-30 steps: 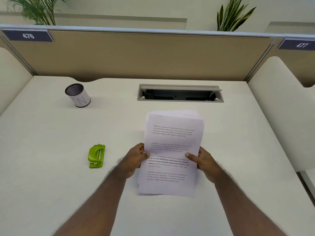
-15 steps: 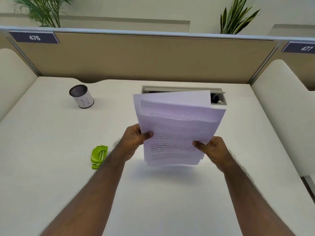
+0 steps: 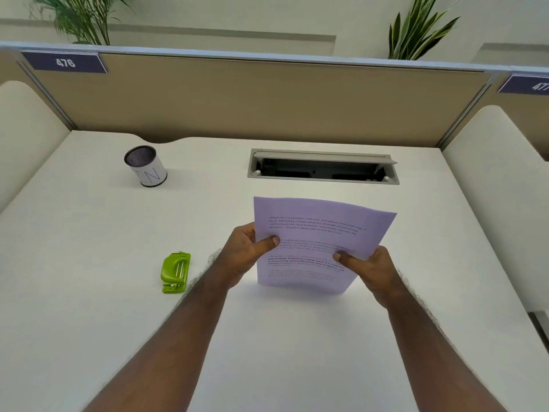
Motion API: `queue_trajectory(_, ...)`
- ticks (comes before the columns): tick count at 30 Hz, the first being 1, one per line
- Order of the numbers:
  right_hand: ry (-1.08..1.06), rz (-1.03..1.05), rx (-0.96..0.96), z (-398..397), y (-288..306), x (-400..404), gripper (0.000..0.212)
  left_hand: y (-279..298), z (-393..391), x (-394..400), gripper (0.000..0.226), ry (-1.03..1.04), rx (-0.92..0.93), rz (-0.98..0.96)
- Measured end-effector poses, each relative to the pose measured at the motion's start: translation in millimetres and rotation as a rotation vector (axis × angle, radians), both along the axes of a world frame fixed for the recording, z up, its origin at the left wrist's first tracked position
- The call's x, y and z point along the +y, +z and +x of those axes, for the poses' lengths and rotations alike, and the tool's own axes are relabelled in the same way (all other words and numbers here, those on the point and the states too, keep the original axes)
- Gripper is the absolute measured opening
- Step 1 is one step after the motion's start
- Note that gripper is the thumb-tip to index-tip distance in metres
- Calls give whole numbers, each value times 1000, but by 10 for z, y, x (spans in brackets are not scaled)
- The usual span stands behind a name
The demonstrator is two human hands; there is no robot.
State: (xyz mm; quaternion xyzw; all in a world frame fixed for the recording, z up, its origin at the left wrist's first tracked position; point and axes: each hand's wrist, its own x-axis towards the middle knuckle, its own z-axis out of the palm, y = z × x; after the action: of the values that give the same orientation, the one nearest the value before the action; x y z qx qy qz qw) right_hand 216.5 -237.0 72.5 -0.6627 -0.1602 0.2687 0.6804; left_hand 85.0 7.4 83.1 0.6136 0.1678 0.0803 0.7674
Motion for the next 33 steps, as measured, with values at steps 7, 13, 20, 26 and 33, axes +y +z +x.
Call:
queue_trajectory(7, -18, -4, 12, -52, -11, 39, 40, -16, 10, -106, 37, 0, 53, 53)
queue_trajectory(13, -32, -3, -10, -57, -38, 76, 38, -28, -2, -112, 32, 41, 48, 90)
queue_trajectory(20, -71, -67, -24, 5, -34, 3, 38, -95, 55, -101, 25, 185, 41, -40)
queue_trajectory(26, 44, -7, 247, 54, -137, -197, 64, -135, 74, -120, 24, 377, -40, -450)
queue_trajectory(33, -67, 172, 416, -175, -315, -31, 53, -218, 25, -274, 33, 399, 18, -632)
